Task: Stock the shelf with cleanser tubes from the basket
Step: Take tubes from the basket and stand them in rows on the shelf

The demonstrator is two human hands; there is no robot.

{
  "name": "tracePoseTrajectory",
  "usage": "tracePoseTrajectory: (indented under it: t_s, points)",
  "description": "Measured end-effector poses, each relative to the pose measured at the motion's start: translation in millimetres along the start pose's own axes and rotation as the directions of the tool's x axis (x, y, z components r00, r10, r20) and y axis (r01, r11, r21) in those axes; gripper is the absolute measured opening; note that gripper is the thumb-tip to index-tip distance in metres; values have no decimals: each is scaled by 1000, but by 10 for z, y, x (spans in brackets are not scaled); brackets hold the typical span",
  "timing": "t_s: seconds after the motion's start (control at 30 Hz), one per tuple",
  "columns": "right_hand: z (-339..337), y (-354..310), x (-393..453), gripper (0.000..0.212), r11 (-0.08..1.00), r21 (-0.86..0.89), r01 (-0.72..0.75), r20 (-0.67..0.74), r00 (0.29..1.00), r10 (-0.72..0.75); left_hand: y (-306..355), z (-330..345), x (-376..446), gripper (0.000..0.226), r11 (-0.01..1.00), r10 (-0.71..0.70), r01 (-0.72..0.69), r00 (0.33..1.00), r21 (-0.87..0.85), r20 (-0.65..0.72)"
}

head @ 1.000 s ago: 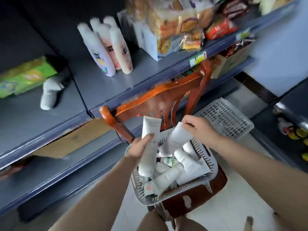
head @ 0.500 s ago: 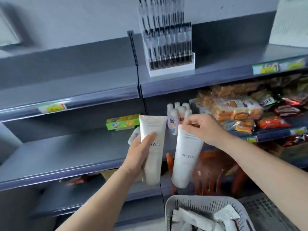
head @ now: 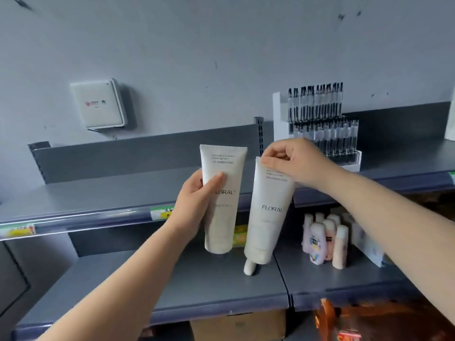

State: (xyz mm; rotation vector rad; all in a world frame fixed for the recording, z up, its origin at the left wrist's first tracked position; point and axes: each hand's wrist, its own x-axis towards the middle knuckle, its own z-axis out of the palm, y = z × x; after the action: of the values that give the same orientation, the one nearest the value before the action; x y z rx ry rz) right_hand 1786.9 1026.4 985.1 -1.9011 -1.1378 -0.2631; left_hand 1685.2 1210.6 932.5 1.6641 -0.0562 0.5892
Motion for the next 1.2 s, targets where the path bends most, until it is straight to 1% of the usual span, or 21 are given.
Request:
tracePoseTrajectory:
  t_s: [0.03, 0.13, 0.23, 0.37, 0.5, 0.6, 0.8, 0.97, 1.2]
  points:
    - [44, -75, 105, 10, 1000, -23, 7, 0, 1000, -7, 47, -113, 64, 17, 1000, 15, -15, 1000, 15, 13]
    - [164, -237, 393, 9, 996, -86, 12, -12, 1000, -13, 156, -407, 265, 9, 997, 70, -72, 997, 42, 35]
    - [233, -351, 646, 11, 992, -126, 27, -57, 998, -35, 252, -628, 458, 15, 991, 112, -115, 993, 73, 48]
    - [223, -410, 919, 10, 991, -126, 36, -85, 995, -47, 288, -802, 714, 20, 992, 99, -102, 994, 78, 49]
    - [180, -315, 1164, 8, 987, -155, 35, -117, 992, -53, 234, -869, 982, 10, 995, 83, -85, 996, 54, 34]
    - [137, -198, 1323, 7, 981, -194, 27, -120, 991, -51, 146, -860, 1167, 7, 995, 76, -78, 997, 55, 25]
    - [125, 65, 1605, 9, 954, -295, 47, -52, 997, -65, -50, -808, 1440, 7, 999, 38, -38, 999, 34, 22]
    - [161, 336, 1734, 12, 927, -369, 61, 78, 996, -34, -231, -720, 1567, 9, 999, 8, -9, 1000, 47, 17]
    - [141, 516, 1838, 10, 929, -355, 102, 110, 992, -67, -392, -627, 1647, 9, 998, -16, 13, 999, 66, 33]
